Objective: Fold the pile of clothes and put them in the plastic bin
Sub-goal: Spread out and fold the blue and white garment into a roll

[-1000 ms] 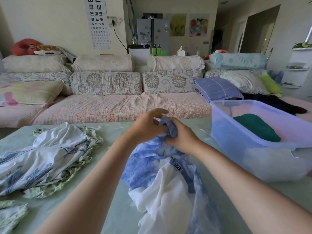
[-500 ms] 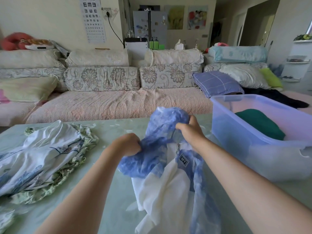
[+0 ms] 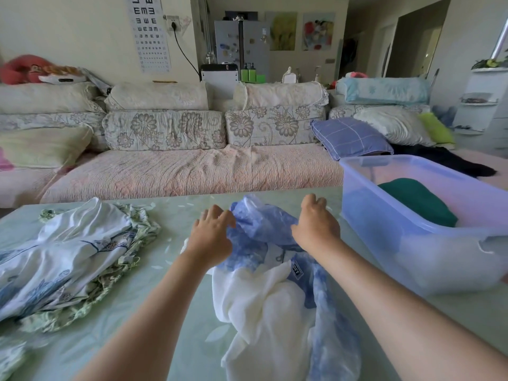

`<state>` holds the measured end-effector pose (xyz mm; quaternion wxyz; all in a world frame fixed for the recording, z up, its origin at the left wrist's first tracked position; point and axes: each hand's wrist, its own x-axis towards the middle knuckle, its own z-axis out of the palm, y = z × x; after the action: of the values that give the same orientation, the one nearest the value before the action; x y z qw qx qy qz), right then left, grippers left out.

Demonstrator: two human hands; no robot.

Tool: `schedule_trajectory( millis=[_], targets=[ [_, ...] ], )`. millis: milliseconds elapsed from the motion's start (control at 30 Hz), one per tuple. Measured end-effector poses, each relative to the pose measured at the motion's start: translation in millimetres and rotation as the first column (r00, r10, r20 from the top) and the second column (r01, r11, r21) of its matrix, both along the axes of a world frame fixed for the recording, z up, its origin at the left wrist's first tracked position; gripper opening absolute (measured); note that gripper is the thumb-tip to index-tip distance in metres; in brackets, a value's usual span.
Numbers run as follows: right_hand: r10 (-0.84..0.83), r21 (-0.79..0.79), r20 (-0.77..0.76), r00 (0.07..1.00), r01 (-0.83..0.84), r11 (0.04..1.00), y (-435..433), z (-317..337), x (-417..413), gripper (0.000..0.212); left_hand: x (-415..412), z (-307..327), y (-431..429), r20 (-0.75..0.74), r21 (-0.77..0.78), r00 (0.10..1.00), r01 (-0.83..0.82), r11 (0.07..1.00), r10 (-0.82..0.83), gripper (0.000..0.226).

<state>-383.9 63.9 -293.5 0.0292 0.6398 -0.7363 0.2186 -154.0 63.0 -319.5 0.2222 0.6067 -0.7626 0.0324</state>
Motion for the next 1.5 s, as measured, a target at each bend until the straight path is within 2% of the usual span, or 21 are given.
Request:
schedule_trajectory(
  millis=[67, 100, 133, 200, 267, 300, 333, 400, 500, 567, 633, 700, 767, 833, 900, 967, 1033, 1100, 1233, 1400, 1500],
  targets=[
    [0.15, 0.039, 0.049, 0.987, -0.152, 0.988, 9, 2, 4, 0.019, -3, 7, 8, 0.037, 0.007, 0.999, -0.013, 1.0, 0.013, 0.019],
    [0.242, 0.095, 0.1, 0.965, -0.251, 0.963, 13, 3, 6, 0.017, -3, 9, 9, 0.055, 0.12, 0.998, -0.009, 0.993, 0.003, 0.02],
    [0.326, 0.18, 0.173, 0.929, -0.355, 0.917, 18, 4, 8, 0.022, -1, 7, 10, 0.094, 0.272, 0.995, 0.005, 0.962, -0.032, 0.025],
    [0.413, 0.431, 0.305, 0.858, -0.511, 0.744, 27, 3, 12, 0.032, 3, -2, 14, 0.145, 0.479, 0.979, 0.06, 0.875, -0.146, 0.05],
    [0.458, 0.679, 0.238, 0.856, -0.484, 0.552, 30, -9, 10, 0.058, 7, -14, 18, 0.162, 0.526, 0.965, 0.092, 0.845, -0.206, 0.081],
    [0.491, 0.738, 0.13, 0.862, -0.415, 0.532, 29, -18, 6, 0.074, 6, -18, 20, 0.183, 0.506, 0.96, 0.093, 0.858, -0.212, 0.092],
    [0.505, 0.749, 0.004, 0.863, -0.337, 0.571, 26, -28, 1, 0.085, 5, -20, 21, 0.204, 0.458, 0.957, 0.091, 0.884, -0.205, 0.095],
    [0.471, 0.671, -0.16, 0.867, -0.254, 0.696, 18, -41, -9, 0.086, 1, -20, 21, 0.202, 0.322, 0.962, 0.112, 0.94, -0.183, 0.09],
    [0.429, 0.556, -0.243, 0.87, -0.238, 0.796, 15, -37, -14, 0.074, -4, -20, 21, 0.178, 0.101, 0.974, 0.126, 0.987, -0.143, 0.077],
    [0.419, 0.418, -0.277, 0.864, -0.284, 0.863, 22, -24, -10, 0.064, -4, -17, 23, 0.16, 0.072, 0.973, 0.159, 0.985, -0.168, 0.064],
    [0.424, 0.283, -0.164, 0.891, -0.369, 0.885, 38, -9, 0, 0.042, -4, -14, 27, 0.109, 0.191, 0.964, 0.22, 0.957, -0.244, 0.049],
    [0.399, 0.328, 0.08, 0.914, -0.402, 0.855, 56, 1, 13, 0.038, -5, -18, 34, 0.107, 0.353, 0.942, 0.263, 0.898, -0.318, 0.045],
    [0.432, 0.558, 0.127, 0.893, -0.424, 0.713, 69, 2, 24, 0.069, -7, -30, 40, 0.162, 0.443, 0.915, 0.268, 0.856, -0.37, 0.058],
    [0.543, 0.754, 0.007, 0.839, -0.361, 0.549, 78, -9, 25, 0.102, -11, -42, 44, 0.158, 0.481, 0.911, 0.266, 0.835, -0.381, 0.076],
    [0.578, 0.798, -0.047, 0.815, -0.318, 0.512, 86, -20, 15, 0.124, -14, -46, 44, 0.126, 0.444, 0.929, 0.262, 0.857, -0.349, 0.075],
    [0.568, 0.753, -0.055, 0.821, -0.339, 0.564, 88, -30, 4, 0.133, -19, -45, 44, 0.11, 0.363, 0.946, 0.249, 0.898, -0.306, 0.055],
    [0.556, 0.69, -0.027, 0.831, -0.387, 0.612, 84, -37, -4, 0.13, -24, -43, 46, 0.035, 0.309, 0.96, 0.255, 0.916, -0.279, 0.028],
    [0.544, 0.627, 0.013, 0.839, -0.431, 0.649, 78, -40, -13, 0.122, -25, -39, 47, -0.034, 0.308, 0.97, 0.238, 0.921, -0.239, 0.014],
    [0.55, 0.428, -0.01, 0.835, -0.494, 0.757, 69, -36, -29, 0.09, -17, -13, 46, -0.098, 0.276, 0.988, 0.145, 0.95, -0.122, 0.02],
    [0.466, 0.168, 0.203, 0.861, -0.5, 0.85, 59, -21, -31, 0.083, 13, 32, 44, -0.079, 0.164, 0.997, 0.008, 0.986, 0.005, 0.027],
    [0.422, 0.144, 0.319, 0.849, -0.483, 0.864, 55, -12, -29, 0.081, 30, 42, 46, 0.003, -0.02, 0.988, -0.154, 0.988, 0.154, 0.027]
  ],
)
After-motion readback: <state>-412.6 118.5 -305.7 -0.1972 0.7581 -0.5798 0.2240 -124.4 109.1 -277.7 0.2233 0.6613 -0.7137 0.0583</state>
